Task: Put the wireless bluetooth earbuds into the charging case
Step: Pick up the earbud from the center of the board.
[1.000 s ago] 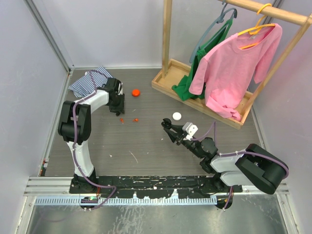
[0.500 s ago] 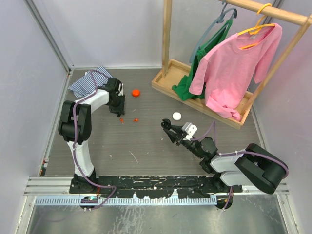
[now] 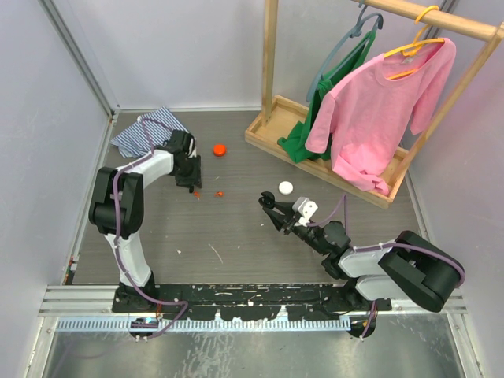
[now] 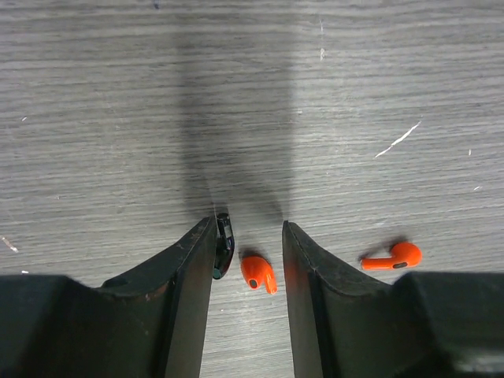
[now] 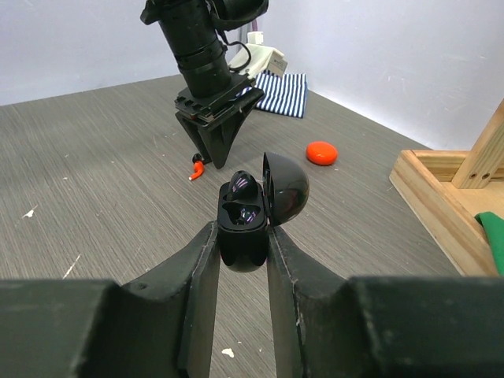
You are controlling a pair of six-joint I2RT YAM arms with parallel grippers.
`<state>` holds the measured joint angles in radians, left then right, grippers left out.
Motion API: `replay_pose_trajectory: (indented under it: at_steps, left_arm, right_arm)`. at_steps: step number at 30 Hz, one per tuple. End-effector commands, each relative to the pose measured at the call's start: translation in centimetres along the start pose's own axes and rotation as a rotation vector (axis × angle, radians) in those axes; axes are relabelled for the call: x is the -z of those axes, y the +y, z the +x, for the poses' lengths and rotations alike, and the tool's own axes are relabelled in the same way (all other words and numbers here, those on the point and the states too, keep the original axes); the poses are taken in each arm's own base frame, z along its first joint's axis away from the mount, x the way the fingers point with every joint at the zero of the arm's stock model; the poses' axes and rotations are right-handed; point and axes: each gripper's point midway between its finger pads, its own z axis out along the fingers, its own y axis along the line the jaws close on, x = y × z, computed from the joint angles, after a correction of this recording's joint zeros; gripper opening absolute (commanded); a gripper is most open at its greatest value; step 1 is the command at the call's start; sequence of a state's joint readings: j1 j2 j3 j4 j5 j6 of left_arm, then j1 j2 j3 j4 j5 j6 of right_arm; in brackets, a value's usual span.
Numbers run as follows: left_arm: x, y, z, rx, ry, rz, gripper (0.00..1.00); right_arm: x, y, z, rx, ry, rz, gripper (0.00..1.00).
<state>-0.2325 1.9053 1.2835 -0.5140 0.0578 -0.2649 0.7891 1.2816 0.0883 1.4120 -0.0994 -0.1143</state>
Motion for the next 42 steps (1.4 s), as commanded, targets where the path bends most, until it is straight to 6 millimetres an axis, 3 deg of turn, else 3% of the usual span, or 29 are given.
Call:
replay_pose_trajectory:
  at_steps: [1,6,19,27,32,36,42]
  left_arm:
    - [0.9,-0.8,-3.1,0.004,-0.089,0.032,0.41]
    - [-0.1,-0.7,-3.1,0.0,-0.055,0.026,0.41]
    - [-0.2,-1.2,0.7,0.003,0.084,0.03,0.39]
    - [0.3,-3.9,3.8,-0.044,0.162,0.096,0.39]
    - [1.0,-4.2,5.4,-0.031,0.19,0.108,0.39]
    - [2.2,-4.5,5.1,-0.022,0.166,0.125,0.39]
    - [4.3,-4.1,1.5,-0.023,0.013,0.075,0.45]
  right_arm:
    - [-0.9,-0.1,-2.2,0.009,-0.076,-0.004,0.13]
    - [-1.0,-0.2,-2.0,0.01,-0.07,-0.002,0.14]
    - [-1.0,0.0,-2.0,0.009,-0.07,-0.009,0.13]
    - [-1.0,-0.1,-2.0,0.01,-0.068,-0.009,0.13]
    - [-1.1,-0.1,-2.0,0.01,-0.065,-0.009,0.13]
    - [-1.1,0.0,-1.9,0.008,-0.063,-0.014,0.14]
    - [-1.1,0.0,-1.7,0.01,-0.057,-0.014,0.13]
